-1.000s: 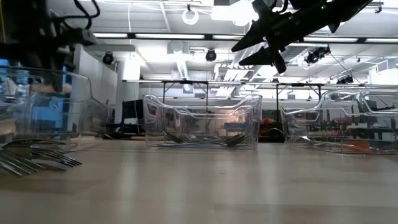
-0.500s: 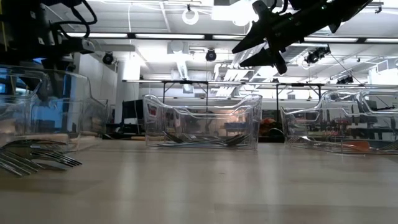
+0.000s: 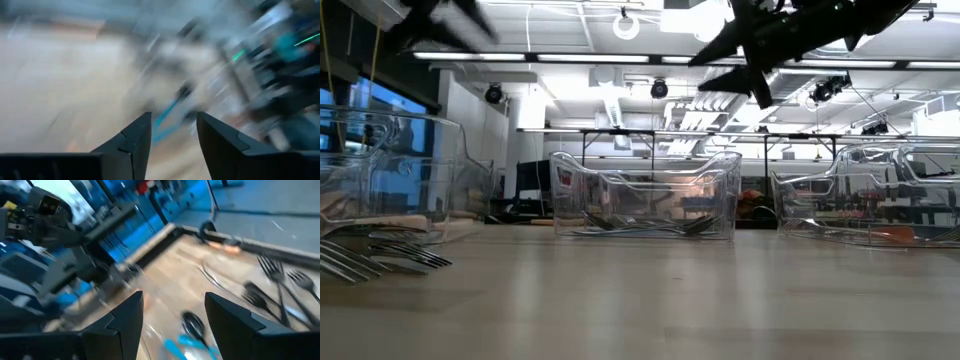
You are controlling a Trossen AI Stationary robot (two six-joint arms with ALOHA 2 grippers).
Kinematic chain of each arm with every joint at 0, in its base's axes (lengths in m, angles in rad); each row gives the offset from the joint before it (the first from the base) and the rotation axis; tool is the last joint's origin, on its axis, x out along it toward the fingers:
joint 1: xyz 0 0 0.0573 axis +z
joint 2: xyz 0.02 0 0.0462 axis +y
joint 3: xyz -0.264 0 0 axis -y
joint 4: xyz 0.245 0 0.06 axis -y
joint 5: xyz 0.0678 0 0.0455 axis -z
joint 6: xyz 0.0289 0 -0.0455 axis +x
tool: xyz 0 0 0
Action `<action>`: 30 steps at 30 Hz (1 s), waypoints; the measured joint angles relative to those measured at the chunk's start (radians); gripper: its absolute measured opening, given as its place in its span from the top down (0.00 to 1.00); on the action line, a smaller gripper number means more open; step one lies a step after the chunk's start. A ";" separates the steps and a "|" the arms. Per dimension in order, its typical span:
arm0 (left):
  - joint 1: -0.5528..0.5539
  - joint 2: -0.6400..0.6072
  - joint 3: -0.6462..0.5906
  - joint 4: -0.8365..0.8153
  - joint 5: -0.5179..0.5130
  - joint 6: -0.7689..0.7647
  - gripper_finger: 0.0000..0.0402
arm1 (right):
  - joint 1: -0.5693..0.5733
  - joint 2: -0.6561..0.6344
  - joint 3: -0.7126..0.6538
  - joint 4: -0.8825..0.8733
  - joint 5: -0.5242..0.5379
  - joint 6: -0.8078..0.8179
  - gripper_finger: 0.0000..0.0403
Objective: Sort silverware by color (type)
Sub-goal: Put the blue spoon into the middle transparent bin
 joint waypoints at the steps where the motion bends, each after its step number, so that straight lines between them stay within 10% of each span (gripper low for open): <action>1: 0.002 -0.013 0.002 0.078 -0.051 0.099 0.64 | 0.000 0.000 0.000 0.026 0.000 -0.001 0.51; 6: 0.084 -0.026 0.002 0.466 -0.035 0.551 0.64 | 0.000 0.000 0.000 0.159 -0.005 -0.035 0.51; 16: 0.341 0.152 0.002 0.787 0.577 1.035 0.64 | 0.000 0.000 0.000 0.374 -0.106 -0.034 0.51; 24: 0.481 0.338 0.001 1.134 0.954 1.092 0.64 | 0.001 0.000 0.000 0.414 -0.275 -0.088 0.51; 30: 0.503 0.426 0.001 1.284 1.032 1.077 0.64 | 0.000 0.000 0.000 0.411 -0.281 -0.158 0.51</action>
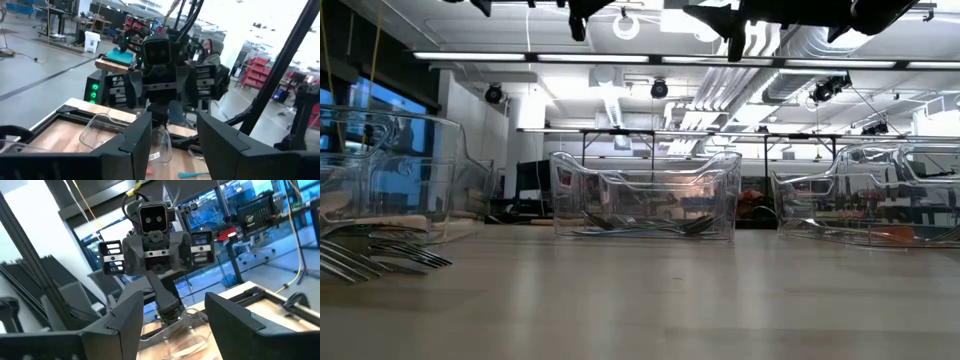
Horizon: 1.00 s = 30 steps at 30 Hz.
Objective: Sort silverware by color (type)
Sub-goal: Put the blue spoon into the middle transparent bin
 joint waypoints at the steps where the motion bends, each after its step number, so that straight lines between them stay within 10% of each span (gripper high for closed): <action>1: 0.000 0.007 0.000 0.000 0.000 0.013 0.64 | 0.000 0.000 0.000 0.000 -0.001 -0.018 0.51; 30: -0.002 0.016 0.000 -0.024 -0.037 0.089 0.64 | 0.000 0.000 0.000 -0.036 -0.092 -0.228 0.51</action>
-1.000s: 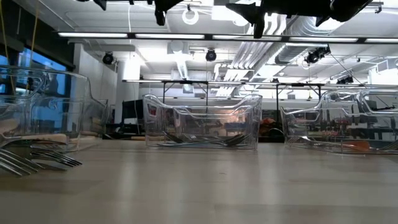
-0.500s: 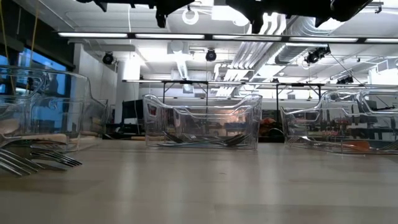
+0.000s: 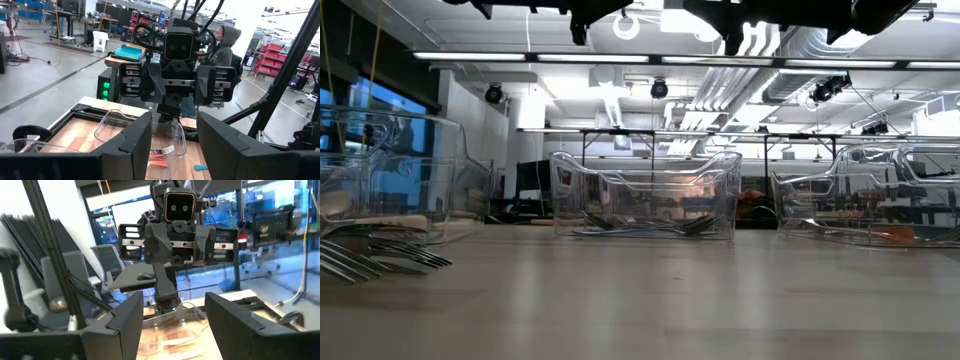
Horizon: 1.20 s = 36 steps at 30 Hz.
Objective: Sort silverware by color (type)
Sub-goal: Put the blue spoon into the middle transparent bin
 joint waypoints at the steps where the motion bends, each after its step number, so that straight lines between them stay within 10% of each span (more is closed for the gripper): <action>1: 0.000 0.000 0.000 0.000 -0.001 0.000 0.64 | 0.000 0.000 0.000 0.000 0.000 0.028 0.51; 9: 0.000 0.000 0.000 -0.007 -0.001 0.000 0.64 | 0.104 -0.002 0.002 -0.149 -0.130 0.355 0.51; 24: -0.001 0.000 0.000 -0.082 -0.001 0.000 0.64 | 0.691 -0.002 0.000 -1.040 -0.121 1.163 0.51; 36: 0.000 0.000 0.000 -0.084 -0.001 0.000 0.64 | 0.964 0.059 0.000 -1.228 -0.007 1.754 0.51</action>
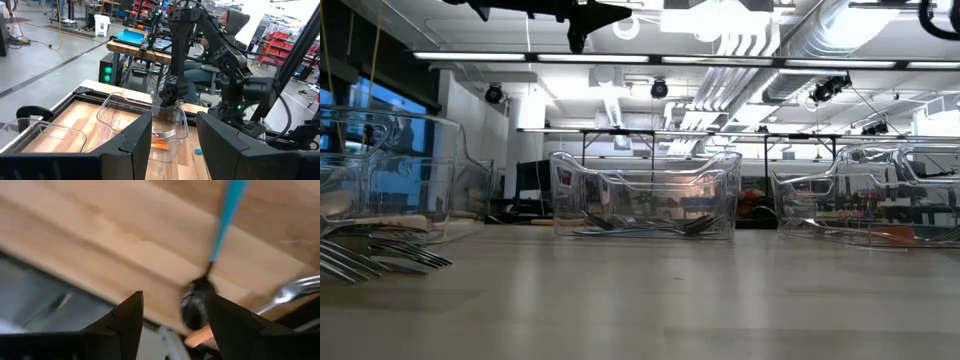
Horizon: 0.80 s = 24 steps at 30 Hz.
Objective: Sort silverware by color (type)
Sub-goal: Put the blue spoon into the middle transparent bin
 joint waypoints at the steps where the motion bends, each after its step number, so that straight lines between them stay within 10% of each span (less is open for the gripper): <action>1: 0.000 0.000 0.000 0.000 0.000 0.000 0.64 | 0.007 0.018 0.000 -0.010 0.000 0.010 0.51; 24: 0.000 0.000 0.000 0.000 0.000 -0.001 0.64 | 0.011 0.329 0.003 0.044 -0.103 -0.013 0.53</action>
